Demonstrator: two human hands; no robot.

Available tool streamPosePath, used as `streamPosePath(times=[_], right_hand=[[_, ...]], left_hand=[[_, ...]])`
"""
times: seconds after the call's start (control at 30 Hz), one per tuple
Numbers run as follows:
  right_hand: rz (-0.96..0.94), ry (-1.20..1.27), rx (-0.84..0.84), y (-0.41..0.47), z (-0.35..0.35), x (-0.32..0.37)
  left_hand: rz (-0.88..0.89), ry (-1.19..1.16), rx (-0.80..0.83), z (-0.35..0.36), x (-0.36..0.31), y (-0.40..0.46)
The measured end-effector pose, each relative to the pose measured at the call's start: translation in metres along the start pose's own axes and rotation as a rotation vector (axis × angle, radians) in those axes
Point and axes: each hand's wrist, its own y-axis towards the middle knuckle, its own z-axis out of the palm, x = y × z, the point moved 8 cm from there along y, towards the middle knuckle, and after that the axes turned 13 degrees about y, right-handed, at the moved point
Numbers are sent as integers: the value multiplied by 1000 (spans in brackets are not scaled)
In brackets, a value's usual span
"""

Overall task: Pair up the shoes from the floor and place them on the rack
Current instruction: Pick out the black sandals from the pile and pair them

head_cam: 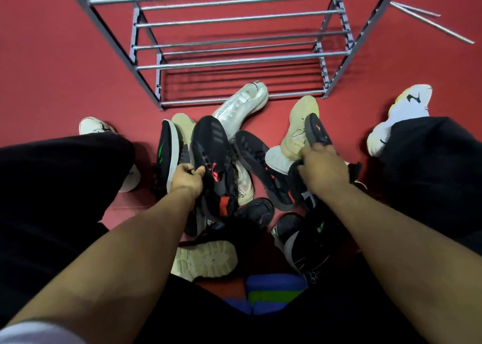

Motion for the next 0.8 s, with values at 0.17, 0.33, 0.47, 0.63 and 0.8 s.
streamPosePath(times=[0.17, 0.33, 0.47, 0.63, 0.8], right_hand=[[-78, -39, 344, -6, 56, 45], [22, -94, 493, 17, 76, 57], [77, -50, 501, 14, 104, 65], [49, 25, 381, 17, 104, 65], [-49, 303, 22, 27, 49, 80]], left_hand=[[3, -94, 36, -3, 2, -1], [-64, -212, 48, -8, 9, 7], [-149, -216, 17, -16, 14, 12], [-239, -273, 29, -27, 18, 17], [-263, -254, 11, -32, 22, 15]])
